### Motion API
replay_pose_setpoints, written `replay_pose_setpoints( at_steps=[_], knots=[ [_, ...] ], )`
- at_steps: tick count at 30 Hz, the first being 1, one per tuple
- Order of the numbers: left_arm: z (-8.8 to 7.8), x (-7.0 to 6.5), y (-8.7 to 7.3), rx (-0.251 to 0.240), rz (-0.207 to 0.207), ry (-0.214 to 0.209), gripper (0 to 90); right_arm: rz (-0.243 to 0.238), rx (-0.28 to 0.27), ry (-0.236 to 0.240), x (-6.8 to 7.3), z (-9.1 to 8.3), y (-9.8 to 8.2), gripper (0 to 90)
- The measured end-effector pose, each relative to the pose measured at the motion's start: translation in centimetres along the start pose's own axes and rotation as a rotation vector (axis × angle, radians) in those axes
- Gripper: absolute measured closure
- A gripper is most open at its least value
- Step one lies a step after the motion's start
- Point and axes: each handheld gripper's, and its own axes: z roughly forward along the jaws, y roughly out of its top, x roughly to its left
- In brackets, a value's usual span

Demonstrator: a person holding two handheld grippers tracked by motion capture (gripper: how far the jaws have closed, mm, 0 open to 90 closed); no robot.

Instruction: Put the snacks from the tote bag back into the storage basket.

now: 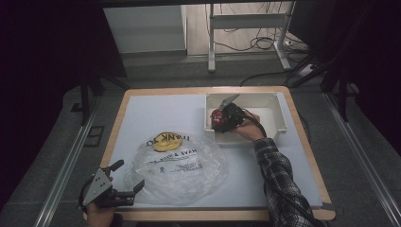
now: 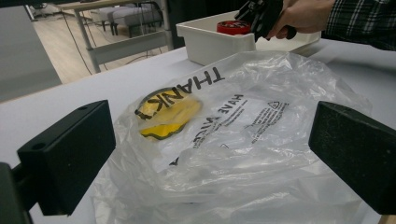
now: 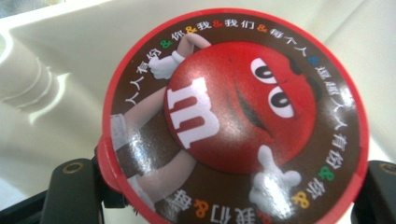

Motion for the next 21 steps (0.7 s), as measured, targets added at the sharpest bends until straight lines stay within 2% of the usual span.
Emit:
replay_pose_setpoints(
  at_steps=[21],
  knots=[
    [0.0, 0.0, 0.0, -0.001, 0.000, -0.001, 0.6, -0.016, 0.008, 0.010, -0.6, 1.4, 0.4, 25.7]
  ],
)
